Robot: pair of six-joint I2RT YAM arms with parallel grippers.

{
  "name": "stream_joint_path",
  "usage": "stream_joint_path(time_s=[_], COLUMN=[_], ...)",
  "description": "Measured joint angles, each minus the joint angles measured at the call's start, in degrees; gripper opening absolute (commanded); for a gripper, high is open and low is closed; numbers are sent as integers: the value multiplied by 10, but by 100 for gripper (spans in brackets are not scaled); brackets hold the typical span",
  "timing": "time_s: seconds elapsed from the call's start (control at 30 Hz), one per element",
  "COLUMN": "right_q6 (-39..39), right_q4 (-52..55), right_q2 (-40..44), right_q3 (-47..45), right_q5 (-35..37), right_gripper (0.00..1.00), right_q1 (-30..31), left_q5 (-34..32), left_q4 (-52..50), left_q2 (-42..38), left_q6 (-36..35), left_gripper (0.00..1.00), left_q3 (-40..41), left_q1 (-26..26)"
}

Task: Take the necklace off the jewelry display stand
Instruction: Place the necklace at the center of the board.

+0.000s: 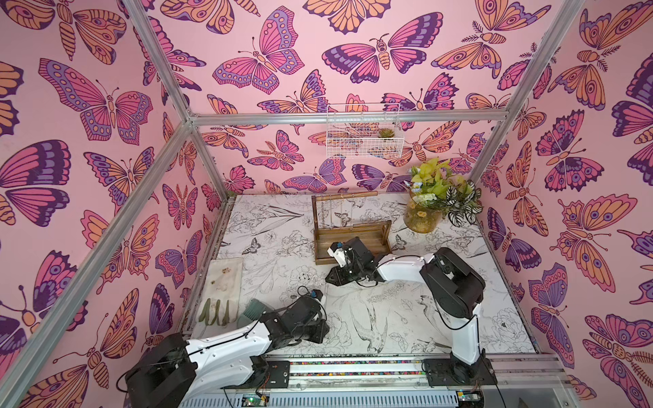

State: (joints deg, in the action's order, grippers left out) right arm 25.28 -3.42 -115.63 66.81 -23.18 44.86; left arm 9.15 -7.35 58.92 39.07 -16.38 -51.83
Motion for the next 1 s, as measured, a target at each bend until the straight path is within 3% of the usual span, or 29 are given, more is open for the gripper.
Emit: stream_joint_path(time_s=[0.33, 0.53, 1.0], right_q6=[0, 0, 2], right_q4=[0, 0, 38], right_q2=[0, 0, 64], right_q3=[0, 0, 1], right_q5=[0, 0, 3], right_gripper=[34, 36, 59], right_q1=[-1, -2, -7], left_q5=[-5, -17, -52], left_q4=[-33, -76, -139], left_q2=[-26, -59, -101], left_q6=[-1, -2, -36], left_gripper=[41, 53, 79], left_q3=[-3, -7, -93], left_q1=[0, -1, 0])
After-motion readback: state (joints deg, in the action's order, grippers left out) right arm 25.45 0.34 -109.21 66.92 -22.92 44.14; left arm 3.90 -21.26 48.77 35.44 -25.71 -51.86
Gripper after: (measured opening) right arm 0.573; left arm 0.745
